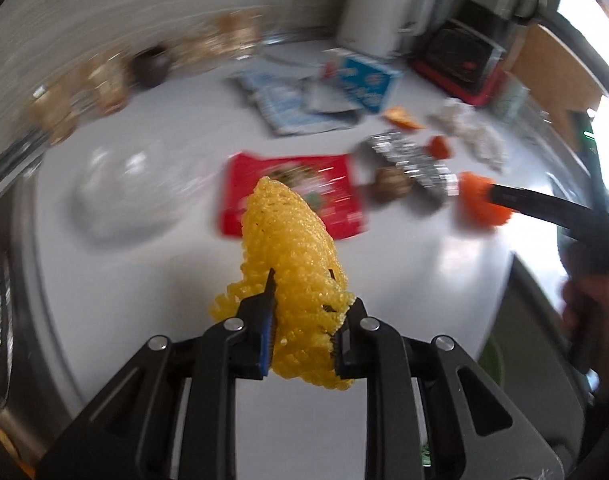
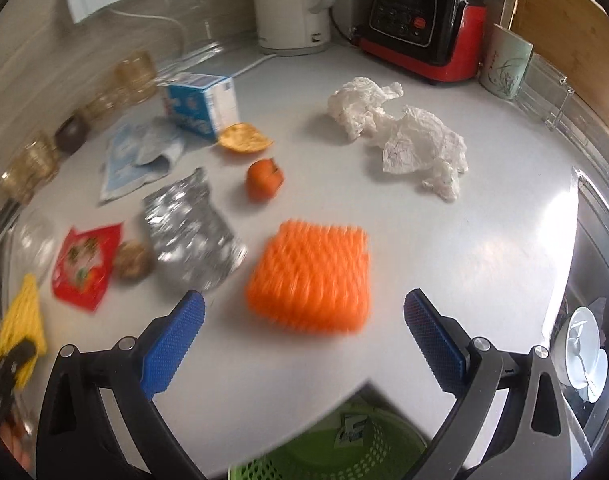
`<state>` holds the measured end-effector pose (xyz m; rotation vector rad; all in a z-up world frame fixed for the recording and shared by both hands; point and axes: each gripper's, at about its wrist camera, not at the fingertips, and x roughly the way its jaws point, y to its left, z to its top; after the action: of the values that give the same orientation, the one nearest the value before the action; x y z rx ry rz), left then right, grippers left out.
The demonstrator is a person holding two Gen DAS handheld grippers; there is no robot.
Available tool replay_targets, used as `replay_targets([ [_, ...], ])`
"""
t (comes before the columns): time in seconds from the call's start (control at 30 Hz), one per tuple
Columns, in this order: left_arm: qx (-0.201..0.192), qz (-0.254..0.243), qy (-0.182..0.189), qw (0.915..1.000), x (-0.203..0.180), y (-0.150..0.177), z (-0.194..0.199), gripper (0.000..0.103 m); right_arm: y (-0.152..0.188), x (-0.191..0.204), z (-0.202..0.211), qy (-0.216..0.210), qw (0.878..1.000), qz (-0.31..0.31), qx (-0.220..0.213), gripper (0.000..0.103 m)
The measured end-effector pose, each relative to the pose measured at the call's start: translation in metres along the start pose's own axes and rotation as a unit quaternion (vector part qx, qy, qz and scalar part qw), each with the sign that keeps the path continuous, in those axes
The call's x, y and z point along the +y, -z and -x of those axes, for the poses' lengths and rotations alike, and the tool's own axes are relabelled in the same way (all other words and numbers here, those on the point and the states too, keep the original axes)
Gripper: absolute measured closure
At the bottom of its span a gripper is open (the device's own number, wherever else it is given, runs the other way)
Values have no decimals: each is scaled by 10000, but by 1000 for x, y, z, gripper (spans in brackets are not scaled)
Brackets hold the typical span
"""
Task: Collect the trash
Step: 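Grasp the yellow foam net with the left tool while the right tool grasps the orange foam net, then release the yellow and orange foam nets into the green basket with both tools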
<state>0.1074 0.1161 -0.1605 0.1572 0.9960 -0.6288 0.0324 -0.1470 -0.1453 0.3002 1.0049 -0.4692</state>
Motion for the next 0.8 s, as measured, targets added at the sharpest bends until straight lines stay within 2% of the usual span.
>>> replay_targets([
  [0.03,-6,-112,102,9999,-9,-3,0,82,-2,-1,-6,10,10000,-35,42,4],
  [0.13,4,-371,313,9988,-28,-10,-1,82,-4,-3,-16,0,9998,-116,148,15],
  [0.23,51,-555,461,9974,-41,-14,-4,82,-2,-6,-20,-87,9996,-194,202,32],
  [0.3,122,-639,525,9965,-48,-15,-8,82,-1,-8,-20,-135,9993,-245,229,48],
  [0.5,201,-938,649,9933,-70,-15,-11,82,1,-18,-2,-343,9987,-365,133,74],
  [0.67,192,-1214,808,9891,-92,-10,-4,82,12,-27,30,-465,9981,-407,2,76],
  [0.8,273,-1529,1024,9825,-122,4,5,81,29,-34,63,-554,9980,-295,-118,76],
])
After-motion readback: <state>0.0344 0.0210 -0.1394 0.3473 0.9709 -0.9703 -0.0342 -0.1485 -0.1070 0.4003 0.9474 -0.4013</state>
